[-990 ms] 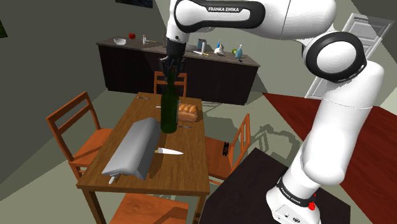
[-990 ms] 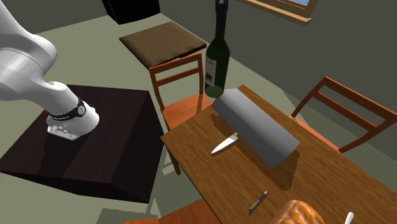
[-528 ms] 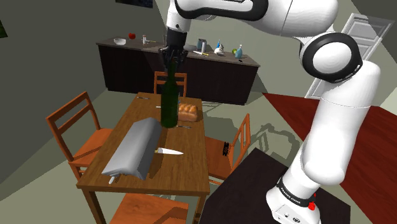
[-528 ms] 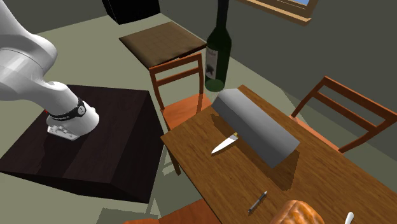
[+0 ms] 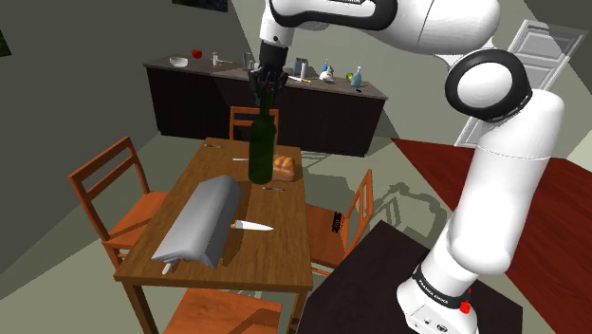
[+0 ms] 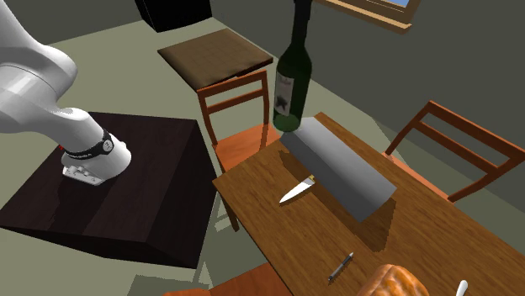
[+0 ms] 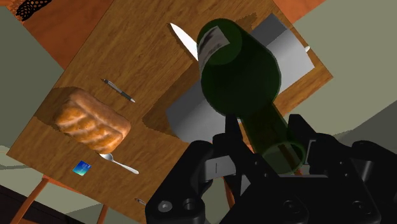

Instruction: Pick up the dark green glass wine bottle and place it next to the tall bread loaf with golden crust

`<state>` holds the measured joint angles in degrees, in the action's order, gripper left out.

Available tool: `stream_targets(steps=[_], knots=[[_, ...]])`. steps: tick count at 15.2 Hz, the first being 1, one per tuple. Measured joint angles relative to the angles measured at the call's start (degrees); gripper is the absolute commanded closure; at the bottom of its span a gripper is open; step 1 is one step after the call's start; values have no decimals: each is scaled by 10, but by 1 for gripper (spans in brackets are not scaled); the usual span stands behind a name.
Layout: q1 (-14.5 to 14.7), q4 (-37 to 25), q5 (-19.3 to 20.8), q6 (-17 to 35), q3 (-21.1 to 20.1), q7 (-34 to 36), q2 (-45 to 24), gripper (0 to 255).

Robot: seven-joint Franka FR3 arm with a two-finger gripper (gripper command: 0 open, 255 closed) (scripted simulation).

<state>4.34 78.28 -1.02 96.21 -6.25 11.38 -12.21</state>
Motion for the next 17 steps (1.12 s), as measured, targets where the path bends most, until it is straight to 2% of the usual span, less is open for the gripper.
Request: stream_targets(steps=[6, 17], knots=[[-43, 35, -12, 39, 25, -70, -7, 255], [-122, -11, -32, 66, 64, -191, -87, 255]])
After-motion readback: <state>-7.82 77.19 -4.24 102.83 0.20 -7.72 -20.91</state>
